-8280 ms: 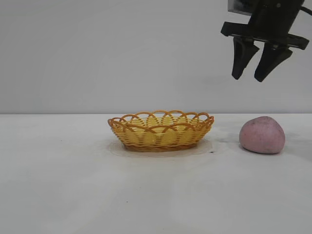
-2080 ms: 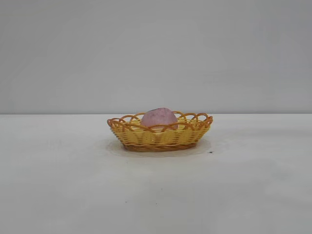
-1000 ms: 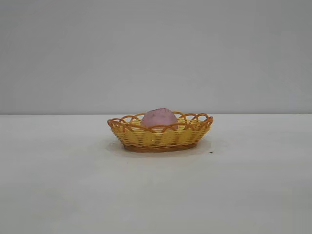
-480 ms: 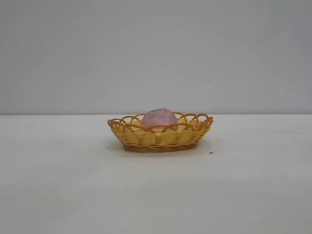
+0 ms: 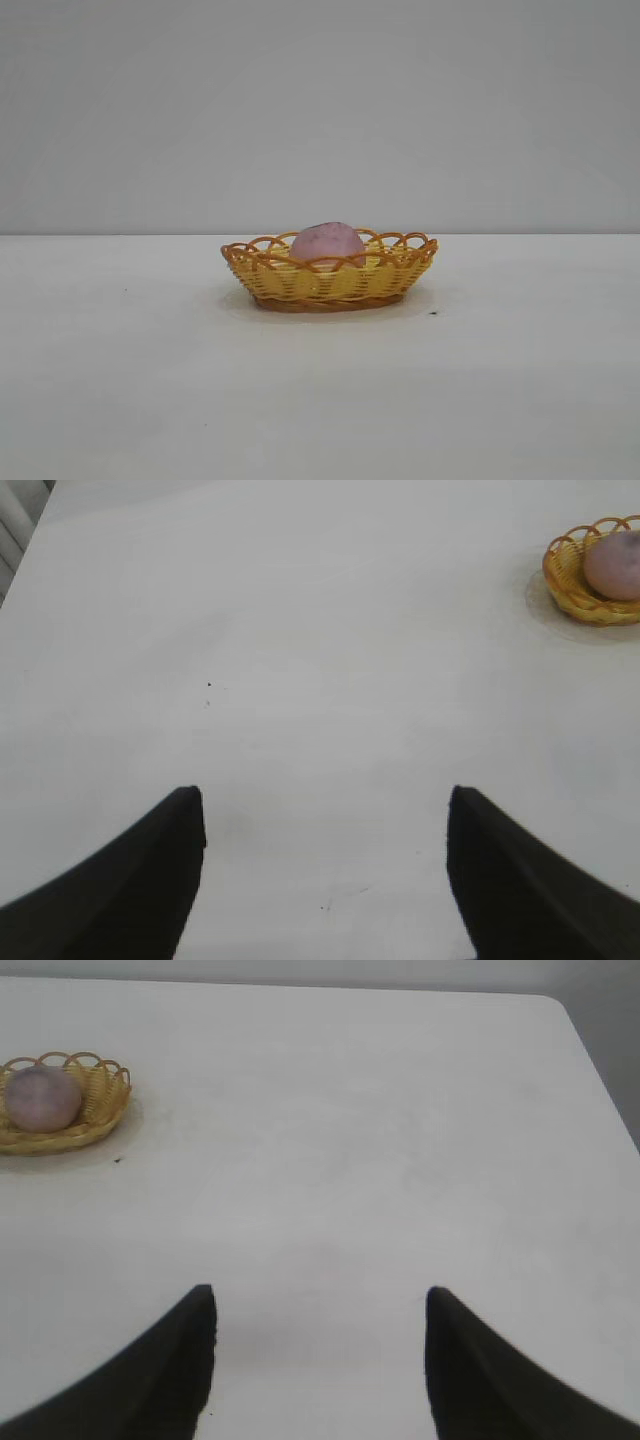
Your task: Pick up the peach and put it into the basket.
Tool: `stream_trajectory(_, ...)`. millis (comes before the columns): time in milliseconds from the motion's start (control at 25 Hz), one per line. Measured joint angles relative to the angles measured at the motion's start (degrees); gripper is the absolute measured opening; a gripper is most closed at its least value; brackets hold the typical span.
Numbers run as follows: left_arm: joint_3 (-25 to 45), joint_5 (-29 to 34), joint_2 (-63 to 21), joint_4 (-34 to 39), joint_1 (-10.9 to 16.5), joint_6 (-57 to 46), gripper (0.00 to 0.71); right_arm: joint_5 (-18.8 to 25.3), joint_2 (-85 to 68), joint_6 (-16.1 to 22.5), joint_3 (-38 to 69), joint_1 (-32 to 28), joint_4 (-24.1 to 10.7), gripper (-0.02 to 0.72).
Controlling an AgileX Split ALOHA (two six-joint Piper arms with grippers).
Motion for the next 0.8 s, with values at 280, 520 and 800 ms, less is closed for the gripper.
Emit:
stream_trajectory(280,0.0,0.0,0.0,0.0,0.0,0.0,0.496,0.0,0.0,0.0,0.0,1.4,0.0,0.386)
stream_trajectory(520,0.0,0.0,0.0,0.0,0.0,0.0,0.496,0.0,0.0,0.0,0.0,1.4,0.0,0.386)
stream_trajectory(800,0.0,0.0,0.0,0.0,0.0,0.0,0.496,0.0,0.0,0.0,0.0,1.5,0.0,0.386)
